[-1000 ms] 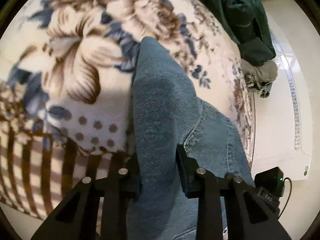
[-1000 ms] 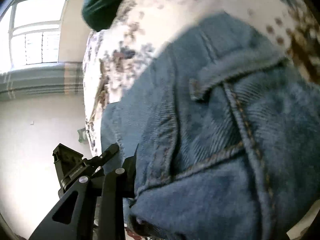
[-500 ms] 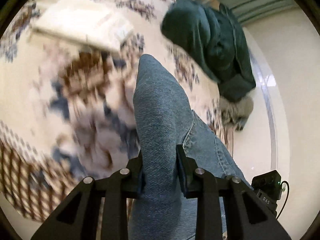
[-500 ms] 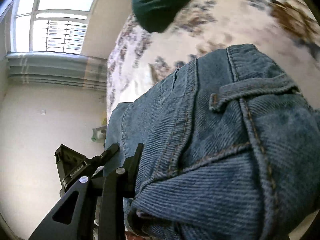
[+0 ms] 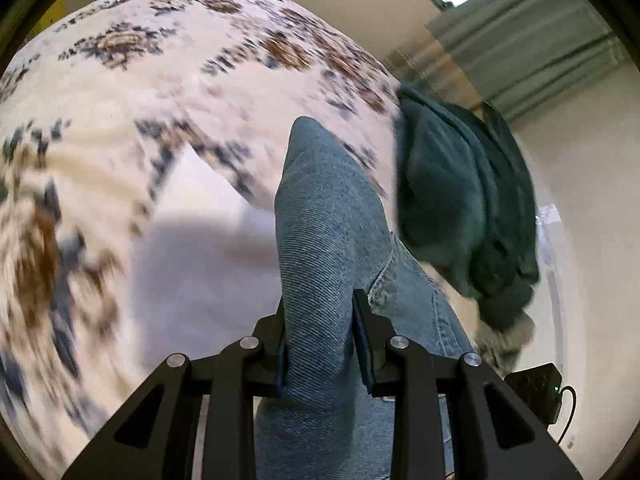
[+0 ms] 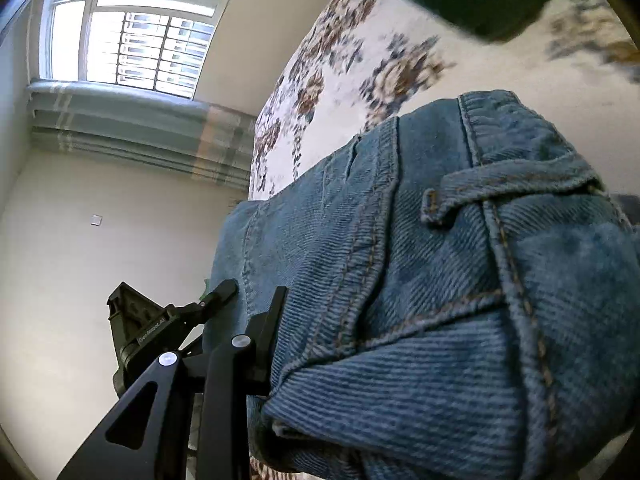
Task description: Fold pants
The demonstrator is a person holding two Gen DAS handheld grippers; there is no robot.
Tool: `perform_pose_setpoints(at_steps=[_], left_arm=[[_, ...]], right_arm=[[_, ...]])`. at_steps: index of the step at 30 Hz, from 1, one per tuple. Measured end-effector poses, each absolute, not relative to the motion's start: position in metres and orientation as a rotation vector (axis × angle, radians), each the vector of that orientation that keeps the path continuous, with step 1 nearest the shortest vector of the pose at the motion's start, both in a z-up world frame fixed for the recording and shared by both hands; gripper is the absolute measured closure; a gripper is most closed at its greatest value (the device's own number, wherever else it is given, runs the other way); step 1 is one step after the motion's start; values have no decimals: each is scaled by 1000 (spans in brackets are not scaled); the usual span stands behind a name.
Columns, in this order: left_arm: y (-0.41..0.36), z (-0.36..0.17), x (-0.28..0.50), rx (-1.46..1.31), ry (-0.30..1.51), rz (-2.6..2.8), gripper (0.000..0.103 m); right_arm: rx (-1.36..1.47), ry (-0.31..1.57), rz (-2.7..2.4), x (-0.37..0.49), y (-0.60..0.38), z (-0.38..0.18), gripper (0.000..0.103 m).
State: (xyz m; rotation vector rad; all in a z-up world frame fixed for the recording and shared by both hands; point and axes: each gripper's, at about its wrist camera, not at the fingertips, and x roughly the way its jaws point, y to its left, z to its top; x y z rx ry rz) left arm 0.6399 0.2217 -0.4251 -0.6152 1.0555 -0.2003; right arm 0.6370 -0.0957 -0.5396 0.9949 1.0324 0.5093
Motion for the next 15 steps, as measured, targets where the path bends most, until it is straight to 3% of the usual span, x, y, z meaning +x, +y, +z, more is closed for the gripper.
perform_pose_setpoints(at_steps=[4,7,8,10,15], left_arm=[[271,-486,673,-605,1086,-144,79],[292,-523,674,-607,1133,-112,74],[298,-529,669,-602,1126,-119,69],[302,-532,663,-600,1117,-130,64],[310,-534,654,-629,1121,-132,63]], right_arm=[[966,1109,511,679,-48,-604,70],[956,1192,485,679,-43,-633,57],[973,1205,491,676,-46,-638,51],[978,1218,465,666,-58,-641,50],[935,1216,332,647,-79,-632,49]])
